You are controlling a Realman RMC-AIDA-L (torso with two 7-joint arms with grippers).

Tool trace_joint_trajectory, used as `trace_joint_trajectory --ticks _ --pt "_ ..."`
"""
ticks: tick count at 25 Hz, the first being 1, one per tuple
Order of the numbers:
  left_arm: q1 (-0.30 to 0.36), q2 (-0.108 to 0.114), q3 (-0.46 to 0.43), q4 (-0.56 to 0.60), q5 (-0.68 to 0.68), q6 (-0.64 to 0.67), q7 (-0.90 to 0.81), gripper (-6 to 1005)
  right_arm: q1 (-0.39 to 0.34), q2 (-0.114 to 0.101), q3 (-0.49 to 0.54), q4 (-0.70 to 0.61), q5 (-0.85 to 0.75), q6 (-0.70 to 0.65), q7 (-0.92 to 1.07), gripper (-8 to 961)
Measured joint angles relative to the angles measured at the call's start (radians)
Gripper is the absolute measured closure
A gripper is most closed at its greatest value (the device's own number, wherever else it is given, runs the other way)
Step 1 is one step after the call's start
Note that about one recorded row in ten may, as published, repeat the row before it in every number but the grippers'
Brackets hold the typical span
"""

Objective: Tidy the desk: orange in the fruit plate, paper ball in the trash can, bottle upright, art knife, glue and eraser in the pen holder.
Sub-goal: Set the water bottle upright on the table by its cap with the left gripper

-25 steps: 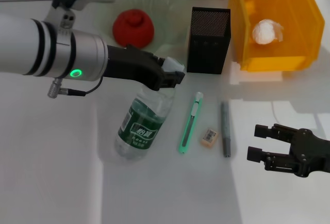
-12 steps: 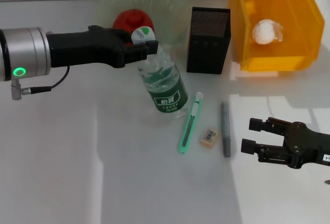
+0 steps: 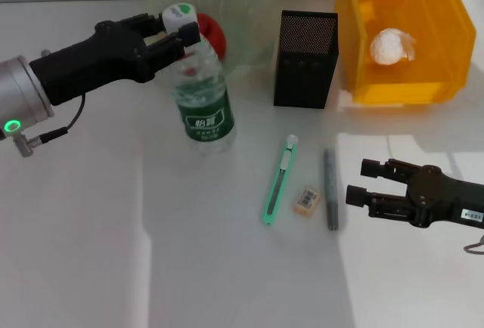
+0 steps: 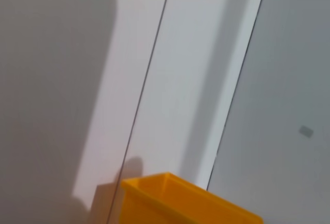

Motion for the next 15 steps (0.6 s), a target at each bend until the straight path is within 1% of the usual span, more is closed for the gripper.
trace_joint_trajectory --ticks 1,2,6,10,11,12,13,15 --pt "-0.005 0.0 -0.002 -0.054 -0.052 0.002 0.078 560 0.008 0.002 0.014 0.009 0.0 0.008 0.0 113" --pt "-0.005 0.0 -0.002 -0.054 -0.052 0.002 0.078 560 0.008 0.002 0.014 0.009 0.0 0.008 0.0 113" --pt "-0.012 -0.004 0.0 -0.135 -0.128 0.003 0.217 560 0.029 0.003 0.04 0.04 0.001 0.025 -0.002 113" --pt "-0.031 -0.005 0.007 -0.247 -0.221 0.022 0.363 560 0.042 0.004 0.063 0.074 0.002 0.051 -0.006 112" --pt "-0.038 -0.006 0.006 -0.275 -0.234 0.033 0.396 560 0.047 0.005 0.071 0.086 0.002 0.056 -0.012 112" --pt "-0.038 -0.006 0.006 -0.275 -0.234 0.033 0.396 561 0.047 0.005 0.071 0.086 0.002 0.056 -0.012 112" --pt "-0.045 -0.008 0.004 -0.309 -0.254 0.04 0.449 561 0.051 0.005 0.079 0.097 0.002 0.056 -0.022 112" --pt "-0.048 -0.008 0.005 -0.327 -0.268 0.043 0.476 562 0.052 0.005 0.082 0.1 0.002 0.057 -0.025 112"
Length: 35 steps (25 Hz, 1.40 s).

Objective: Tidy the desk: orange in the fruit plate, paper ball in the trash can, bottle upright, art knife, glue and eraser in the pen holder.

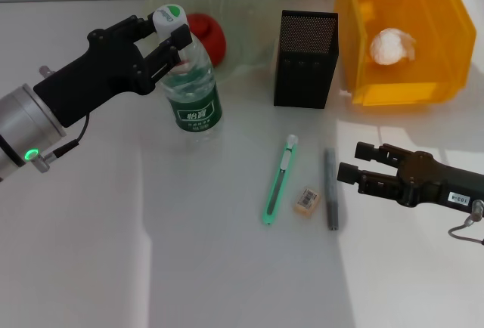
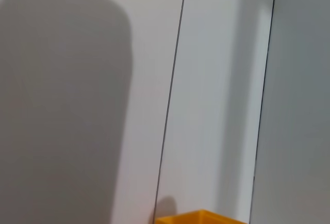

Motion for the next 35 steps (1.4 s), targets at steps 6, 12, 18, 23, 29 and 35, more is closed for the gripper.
trace_joint_trajectory --ticks 6,12,18,23,29,35 --pt "-0.015 -0.003 0.003 -0.144 -0.123 0.075 0.212 564 0.001 0.002 0.003 0.002 0.0 0.007 -0.004 112" --pt "-0.024 -0.003 0.003 -0.197 -0.138 0.095 0.335 518 0.008 0.005 0.007 0.007 0.0 0.012 -0.005 113" --pt "-0.041 -0.004 -0.001 -0.25 -0.139 0.098 0.421 472 0.023 0.005 0.014 0.027 0.002 0.012 -0.014 112" --pt "-0.052 -0.004 -0.008 -0.273 -0.14 0.094 0.438 434 0.026 0.005 0.013 0.032 0.009 0.012 -0.017 112" --pt "-0.054 -0.004 -0.008 -0.274 -0.145 0.093 0.439 389 0.027 0.005 0.013 0.033 0.011 0.011 -0.017 112" --pt "-0.038 -0.004 -0.006 -0.283 -0.221 0.161 0.435 329 0.028 0.004 0.013 0.032 0.018 0.01 -0.018 113"
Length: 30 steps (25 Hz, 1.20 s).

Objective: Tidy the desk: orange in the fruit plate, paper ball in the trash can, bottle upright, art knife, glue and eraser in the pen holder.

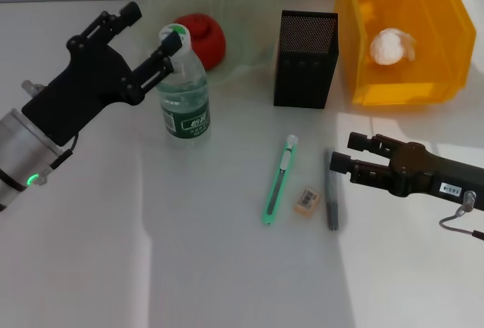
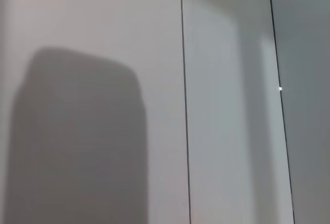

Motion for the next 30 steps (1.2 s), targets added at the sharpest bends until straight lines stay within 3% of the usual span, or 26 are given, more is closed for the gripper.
trace_joint_trajectory --ticks 3,5,6,7,9,13,18,23,26,30 --pt "0.021 0.004 -0.001 -0.001 -0.027 0.076 -0.036 297 -0.002 -0.003 0.0 -0.007 0.016 -0.012 0.0 113" --pt "0.049 0.026 0.012 0.047 -0.01 0.14 -0.176 276 -0.007 -0.007 0.0 -0.025 0.035 -0.029 0.013 113" --pt "0.049 0.026 0.012 0.047 -0.01 0.14 -0.176 276 -0.011 -0.01 0.0 -0.046 0.041 -0.045 0.03 113" --pt "0.071 0.06 0.032 0.108 0.059 0.167 -0.309 277 -0.016 -0.013 0.001 -0.073 0.046 -0.059 0.05 113" --pt "0.084 0.096 0.042 0.157 0.166 0.188 -0.385 277 -0.029 -0.016 0.001 -0.17 0.048 -0.102 0.121 113" --pt "0.08 0.136 0.03 0.196 0.402 0.216 -0.462 276 -0.048 -0.022 -0.005 -0.455 0.028 -0.179 0.331 112" --pt "0.081 0.135 0.009 0.202 0.516 0.213 -0.475 280 0.014 -0.044 -0.052 -0.881 -0.172 -0.266 0.767 113" --pt "0.085 0.129 0.01 0.197 0.53 0.173 -0.474 282 0.157 -0.061 -0.244 -1.202 -0.504 -0.353 1.161 113" --pt "0.085 0.129 0.015 0.197 0.539 0.158 -0.475 282 0.258 -0.049 -0.358 -1.224 -0.64 -0.386 1.249 113" --pt "0.081 0.129 0.013 0.2 0.572 0.15 -0.481 282 0.377 -0.006 -0.467 -1.115 -0.842 -0.366 1.269 112"
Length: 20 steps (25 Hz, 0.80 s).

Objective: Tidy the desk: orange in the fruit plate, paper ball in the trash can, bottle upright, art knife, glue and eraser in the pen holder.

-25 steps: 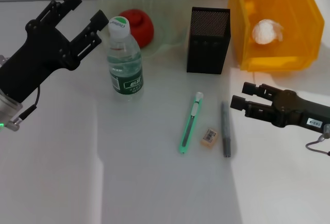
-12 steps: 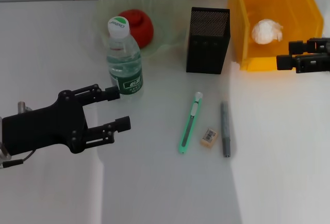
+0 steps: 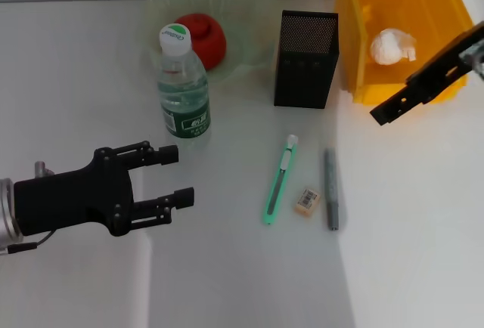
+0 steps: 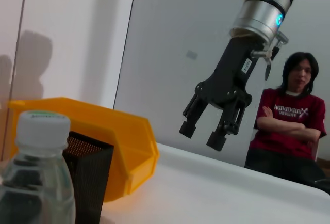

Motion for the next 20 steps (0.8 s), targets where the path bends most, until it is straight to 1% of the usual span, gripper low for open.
trace_joint_trajectory --ticks 1,5,10,12,15,20 --pt "-0.005 0.0 -0.003 0.001 0.023 -0.006 -0.006 282 0.019 0.006 -0.028 0.043 -0.03 0.019 0.003 112" --pt "-0.01 0.0 -0.004 0.002 0.039 -0.023 -0.013 282 0.054 0.008 -0.122 0.206 -0.044 0.175 0.035 112" --pt "-0.012 0.001 -0.004 0.003 0.04 -0.048 -0.013 282 0.08 0.01 -0.17 0.356 0.004 0.332 0.045 113" --pt "-0.015 0.0 -0.005 0.004 0.041 -0.072 -0.012 282 0.087 0.008 -0.185 0.402 0.039 0.379 0.045 112" --pt "-0.017 0.0 -0.005 0.004 0.041 -0.075 -0.012 282 0.109 0.009 -0.207 0.477 0.054 0.433 0.044 112" --pt "-0.022 -0.001 -0.005 0.004 0.042 -0.085 -0.008 282 0.138 0.01 -0.27 0.581 0.089 0.517 0.046 112"
